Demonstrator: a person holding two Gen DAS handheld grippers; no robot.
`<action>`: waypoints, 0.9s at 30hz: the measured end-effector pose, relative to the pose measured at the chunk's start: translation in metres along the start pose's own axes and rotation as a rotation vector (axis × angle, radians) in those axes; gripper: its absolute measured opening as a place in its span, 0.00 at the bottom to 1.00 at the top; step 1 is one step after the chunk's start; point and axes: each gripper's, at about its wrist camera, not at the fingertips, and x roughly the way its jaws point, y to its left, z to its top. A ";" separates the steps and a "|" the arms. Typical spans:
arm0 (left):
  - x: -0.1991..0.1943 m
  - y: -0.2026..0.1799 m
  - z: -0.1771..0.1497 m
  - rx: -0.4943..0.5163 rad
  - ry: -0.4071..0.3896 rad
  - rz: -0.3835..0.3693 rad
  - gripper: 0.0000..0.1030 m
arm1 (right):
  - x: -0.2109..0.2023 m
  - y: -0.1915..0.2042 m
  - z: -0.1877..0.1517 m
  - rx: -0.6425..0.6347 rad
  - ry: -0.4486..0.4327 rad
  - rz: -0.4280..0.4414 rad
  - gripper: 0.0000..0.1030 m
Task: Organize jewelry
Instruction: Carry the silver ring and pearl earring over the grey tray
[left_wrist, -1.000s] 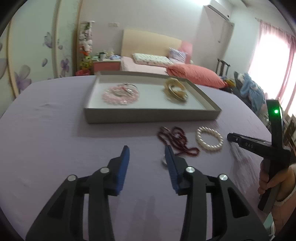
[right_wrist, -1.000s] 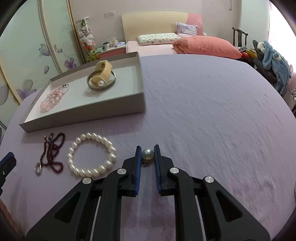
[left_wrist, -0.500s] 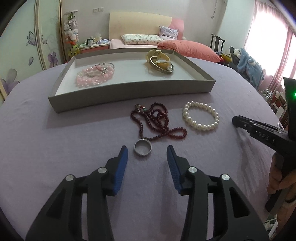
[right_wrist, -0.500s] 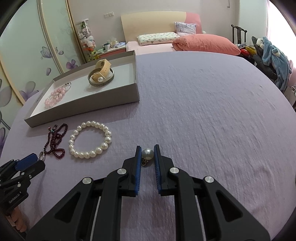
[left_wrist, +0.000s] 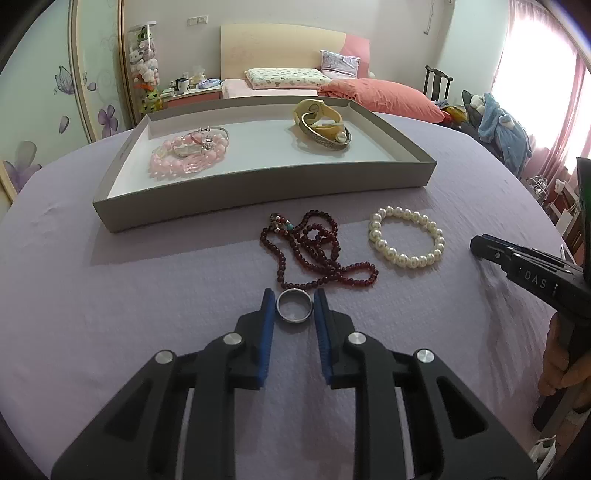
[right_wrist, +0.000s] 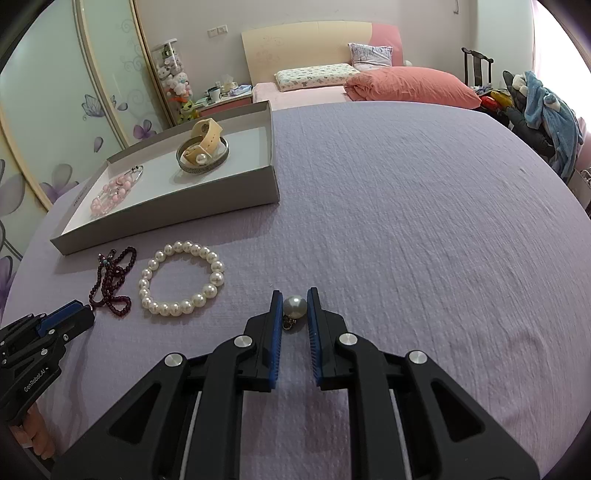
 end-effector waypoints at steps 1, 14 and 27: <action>0.000 0.000 0.000 -0.002 0.000 -0.001 0.21 | 0.000 0.000 0.000 0.000 0.000 0.000 0.14; -0.002 0.011 0.002 -0.034 -0.006 0.028 0.21 | 0.000 0.001 -0.001 -0.006 0.001 -0.002 0.14; -0.006 0.022 0.004 -0.060 -0.019 0.046 0.21 | -0.001 0.007 -0.004 -0.041 0.003 -0.017 0.14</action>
